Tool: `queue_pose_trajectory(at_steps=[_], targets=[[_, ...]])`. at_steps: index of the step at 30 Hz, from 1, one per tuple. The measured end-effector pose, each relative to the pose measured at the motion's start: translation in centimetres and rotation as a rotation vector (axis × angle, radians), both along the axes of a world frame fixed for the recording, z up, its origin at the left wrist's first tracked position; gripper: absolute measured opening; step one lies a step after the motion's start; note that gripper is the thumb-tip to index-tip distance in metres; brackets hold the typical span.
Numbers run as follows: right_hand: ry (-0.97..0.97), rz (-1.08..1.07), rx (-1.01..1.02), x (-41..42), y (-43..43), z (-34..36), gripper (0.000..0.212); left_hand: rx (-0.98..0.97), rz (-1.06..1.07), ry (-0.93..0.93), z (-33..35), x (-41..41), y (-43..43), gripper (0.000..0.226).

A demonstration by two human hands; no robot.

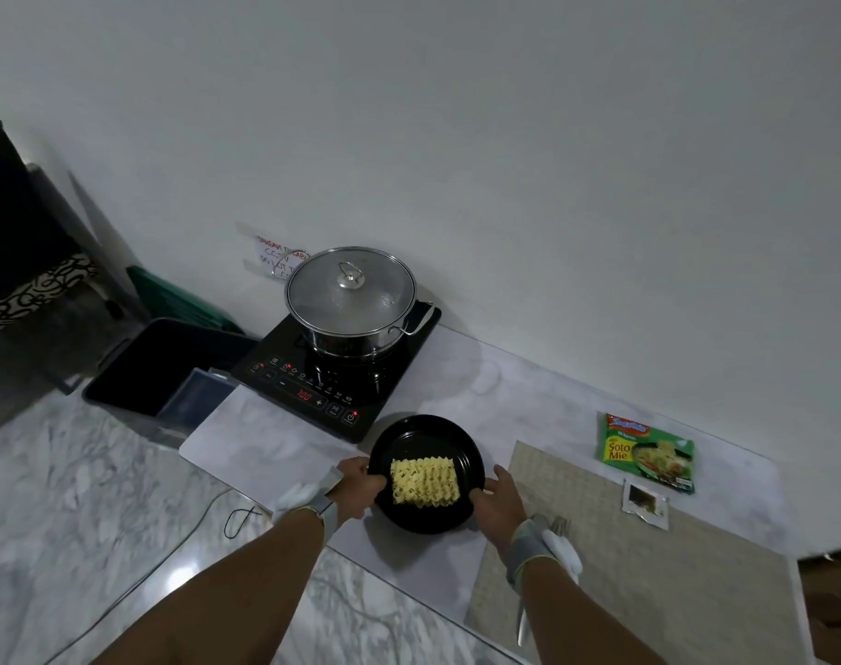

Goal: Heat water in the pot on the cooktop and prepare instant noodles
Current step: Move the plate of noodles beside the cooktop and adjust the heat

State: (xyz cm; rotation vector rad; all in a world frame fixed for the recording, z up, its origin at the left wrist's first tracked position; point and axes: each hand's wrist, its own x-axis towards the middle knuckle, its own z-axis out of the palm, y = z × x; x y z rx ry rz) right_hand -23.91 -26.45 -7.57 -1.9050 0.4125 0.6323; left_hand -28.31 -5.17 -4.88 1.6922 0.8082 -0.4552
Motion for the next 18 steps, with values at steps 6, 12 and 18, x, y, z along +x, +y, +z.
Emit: queue_pose_trajectory(at_steps=[6,12,18], targets=[[0.013,0.001,0.013,0.2,0.0,-0.2,0.068,0.038,0.004,-0.019,-0.4,0.3,-0.3,0.026],[0.017,0.014,0.0,0.1,0.1,0.0,0.07,0.068,-0.013,-0.037,-1.1,0.3,-0.2,0.032],[0.003,0.045,-0.04,-0.2,0.2,1.2,0.073,0.093,-0.046,-0.025,-1.2,0.3,0.6,0.051]])
